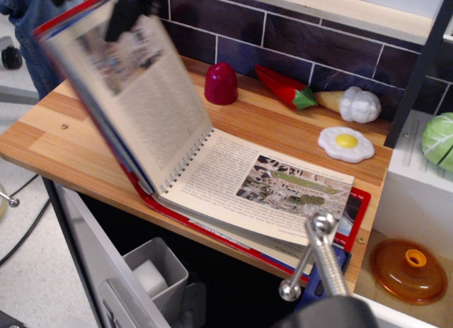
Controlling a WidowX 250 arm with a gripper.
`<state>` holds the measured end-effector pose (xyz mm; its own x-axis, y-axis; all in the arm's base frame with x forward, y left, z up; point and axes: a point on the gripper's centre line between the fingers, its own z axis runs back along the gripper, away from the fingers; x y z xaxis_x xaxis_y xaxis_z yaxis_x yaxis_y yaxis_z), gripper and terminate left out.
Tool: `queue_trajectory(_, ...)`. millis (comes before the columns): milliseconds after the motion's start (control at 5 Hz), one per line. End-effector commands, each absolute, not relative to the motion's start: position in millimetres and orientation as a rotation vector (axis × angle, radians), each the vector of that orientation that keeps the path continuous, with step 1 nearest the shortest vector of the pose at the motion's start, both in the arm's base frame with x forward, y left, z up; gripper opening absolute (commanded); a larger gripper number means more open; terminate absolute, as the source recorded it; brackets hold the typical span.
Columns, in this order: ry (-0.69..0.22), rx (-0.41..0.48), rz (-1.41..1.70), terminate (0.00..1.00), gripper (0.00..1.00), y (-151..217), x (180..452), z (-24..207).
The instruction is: Open book
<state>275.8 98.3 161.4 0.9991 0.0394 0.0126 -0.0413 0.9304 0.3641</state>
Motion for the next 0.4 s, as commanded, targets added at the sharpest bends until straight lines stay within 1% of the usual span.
queue_trajectory(0, -0.038, 0.411, 0.049, 0.00, 1.00, 156.8, 298.4, 173.9)
queue_trajectory(200, -0.013, 0.331, 0.034, 1.00, 1.00, 162.4, 302.4, 168.7)
